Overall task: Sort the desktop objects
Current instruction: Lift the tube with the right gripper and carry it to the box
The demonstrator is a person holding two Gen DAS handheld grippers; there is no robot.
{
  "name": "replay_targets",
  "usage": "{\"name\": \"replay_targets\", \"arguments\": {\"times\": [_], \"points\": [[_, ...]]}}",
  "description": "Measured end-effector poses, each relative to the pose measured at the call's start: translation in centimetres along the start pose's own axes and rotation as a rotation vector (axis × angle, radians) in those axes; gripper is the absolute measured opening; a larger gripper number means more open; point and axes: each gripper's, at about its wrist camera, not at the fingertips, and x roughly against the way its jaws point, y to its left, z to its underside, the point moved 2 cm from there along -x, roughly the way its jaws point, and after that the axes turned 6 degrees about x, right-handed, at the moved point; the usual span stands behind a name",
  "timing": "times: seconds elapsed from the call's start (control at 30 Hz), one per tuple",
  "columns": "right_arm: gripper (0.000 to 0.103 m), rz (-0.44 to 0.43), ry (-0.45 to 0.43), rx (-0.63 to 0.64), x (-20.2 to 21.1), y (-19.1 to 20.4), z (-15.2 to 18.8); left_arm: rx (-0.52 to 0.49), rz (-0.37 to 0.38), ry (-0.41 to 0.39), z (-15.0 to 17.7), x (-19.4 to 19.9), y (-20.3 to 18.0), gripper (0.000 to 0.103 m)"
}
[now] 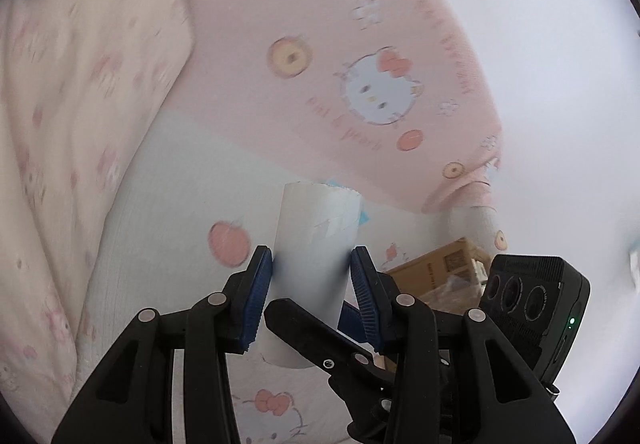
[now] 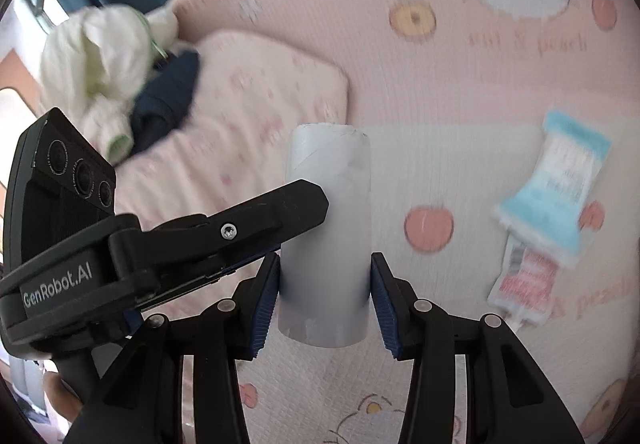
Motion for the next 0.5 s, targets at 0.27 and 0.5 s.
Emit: {"name": "replay_targets", "arguments": {"times": [0.27, 0.5], "points": [[0.043, 0.066, -0.077, 0.074, 3.9, 0.8, -1.2, -0.070, 0.041, -0.022, 0.6, 0.9, -4.3, 0.045], [0.043, 0.179, -0.177, 0.084, 8.8, -1.4, -2.0, -0.118, 0.164, 0.022, -0.5, -1.4, -9.8, 0.045]]}}
